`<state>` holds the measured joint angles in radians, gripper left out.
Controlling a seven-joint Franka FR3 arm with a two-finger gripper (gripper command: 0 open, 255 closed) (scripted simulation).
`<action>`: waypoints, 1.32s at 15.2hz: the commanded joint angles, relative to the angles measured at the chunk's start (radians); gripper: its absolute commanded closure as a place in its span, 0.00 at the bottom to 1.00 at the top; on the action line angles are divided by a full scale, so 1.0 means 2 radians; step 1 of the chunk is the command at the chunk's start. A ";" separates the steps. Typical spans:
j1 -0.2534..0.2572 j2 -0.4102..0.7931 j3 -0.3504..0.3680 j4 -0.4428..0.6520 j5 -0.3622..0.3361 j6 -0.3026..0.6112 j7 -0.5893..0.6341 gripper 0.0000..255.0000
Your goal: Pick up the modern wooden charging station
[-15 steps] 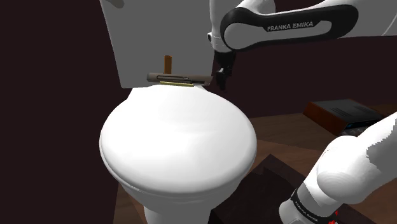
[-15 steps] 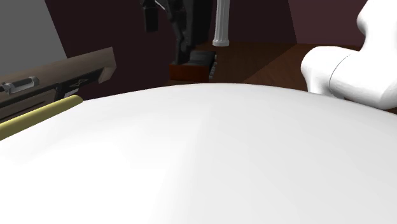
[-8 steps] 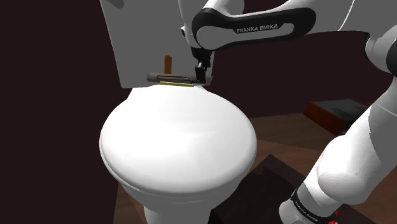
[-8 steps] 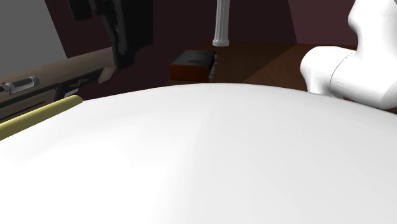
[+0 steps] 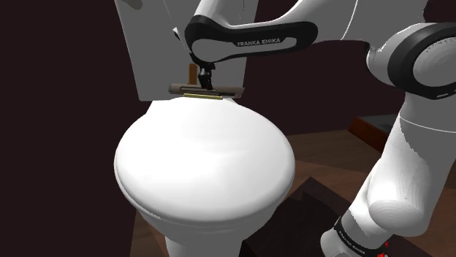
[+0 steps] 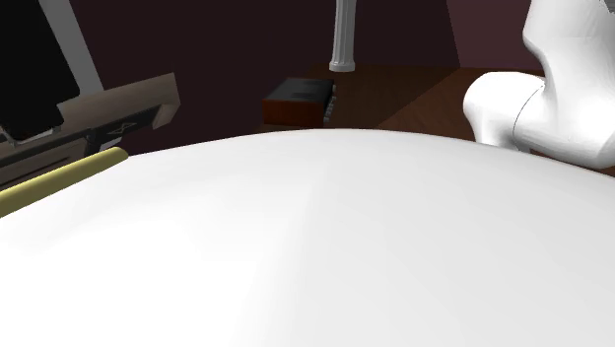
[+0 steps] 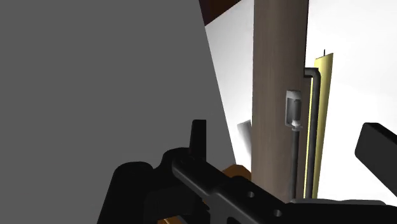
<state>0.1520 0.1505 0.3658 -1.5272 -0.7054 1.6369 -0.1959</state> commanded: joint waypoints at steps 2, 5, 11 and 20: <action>0.002 0.007 0.001 -0.007 -0.008 0.010 0.007 0.00; 0.000 0.005 0.000 -0.028 -0.009 0.026 0.017 0.00; -0.001 0.004 -0.001 -0.039 -0.009 0.035 0.023 1.00; 0.001 0.005 0.000 -0.025 -0.009 0.024 0.016 1.00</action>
<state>0.1530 0.1619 0.3659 -1.5852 -0.7237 1.6920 -0.1584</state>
